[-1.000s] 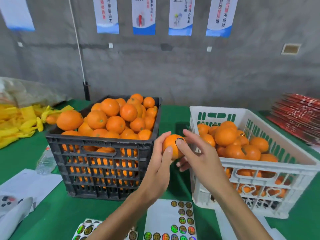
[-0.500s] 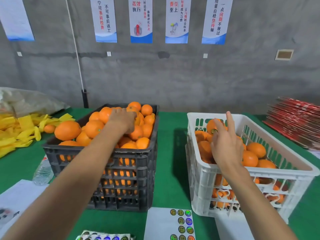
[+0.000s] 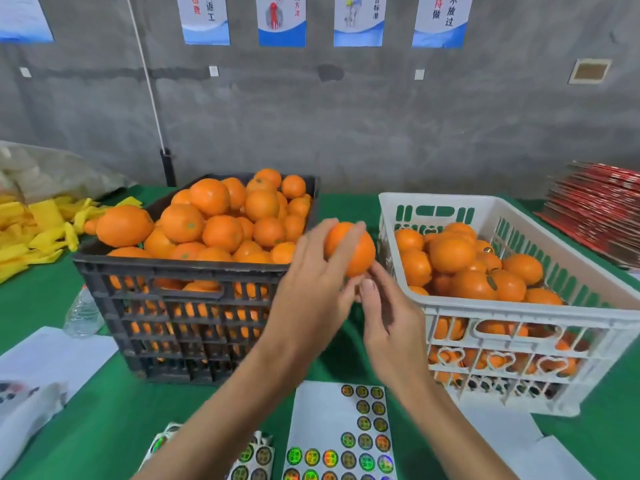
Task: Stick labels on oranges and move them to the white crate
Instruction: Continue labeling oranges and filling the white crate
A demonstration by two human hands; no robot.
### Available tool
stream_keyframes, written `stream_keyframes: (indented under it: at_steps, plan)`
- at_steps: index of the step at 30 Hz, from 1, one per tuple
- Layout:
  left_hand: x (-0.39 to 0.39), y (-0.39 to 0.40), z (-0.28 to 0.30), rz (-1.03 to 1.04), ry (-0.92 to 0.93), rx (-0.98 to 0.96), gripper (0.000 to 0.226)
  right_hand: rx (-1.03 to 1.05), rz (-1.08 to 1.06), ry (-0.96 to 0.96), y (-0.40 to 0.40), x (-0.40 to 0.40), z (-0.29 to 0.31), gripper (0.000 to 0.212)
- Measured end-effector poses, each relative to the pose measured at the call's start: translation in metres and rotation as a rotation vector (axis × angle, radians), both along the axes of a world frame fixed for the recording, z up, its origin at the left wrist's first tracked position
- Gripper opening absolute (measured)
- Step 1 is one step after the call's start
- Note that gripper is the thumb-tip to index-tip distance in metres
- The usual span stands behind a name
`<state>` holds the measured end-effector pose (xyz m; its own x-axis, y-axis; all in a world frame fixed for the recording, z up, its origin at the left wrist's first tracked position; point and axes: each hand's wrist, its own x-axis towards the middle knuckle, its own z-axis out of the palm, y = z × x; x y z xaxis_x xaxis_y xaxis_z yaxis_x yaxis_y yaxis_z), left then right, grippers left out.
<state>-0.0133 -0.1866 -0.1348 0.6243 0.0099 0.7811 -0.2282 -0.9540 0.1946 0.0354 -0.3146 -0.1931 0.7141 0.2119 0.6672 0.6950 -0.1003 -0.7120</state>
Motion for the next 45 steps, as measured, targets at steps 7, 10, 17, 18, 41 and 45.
stream_keyframes:
  at_steps: [7, 10, 17, 18, 41, 45]
  plan:
    - [-0.01, -0.015, -0.116, 0.041, 0.16, 0.046, 0.062, -0.189, -0.01, 0.167, -0.018, -0.017, -0.092, 0.038]
    - [-0.011, -0.005, -0.163, 0.061, 0.442, -0.07, 0.076, -0.527, 0.038, 0.187, -0.029, -0.011, -0.117, 0.031]
    - [-0.015, 0.004, -0.204, 0.08, 0.59, -0.031, 0.067, -0.944, 0.028, 0.162, -0.036, -0.001, -0.141, 0.062]
    - [-0.015, 0.004, -0.206, 0.082, 0.586, -0.037, 0.068, -0.92, 0.021, 0.183, -0.034, -0.001, -0.142, 0.062]
    - [-0.016, 0.008, -0.206, 0.038, 0.569, -0.115, 0.068, -0.679, -0.152, 0.173, -0.013, 0.001, -0.149, 0.019]
    - [-0.016, 0.008, -0.207, 0.042, 0.583, -0.119, 0.069, -0.726, -0.156, 0.15, -0.018, 0.002, -0.15, 0.041]
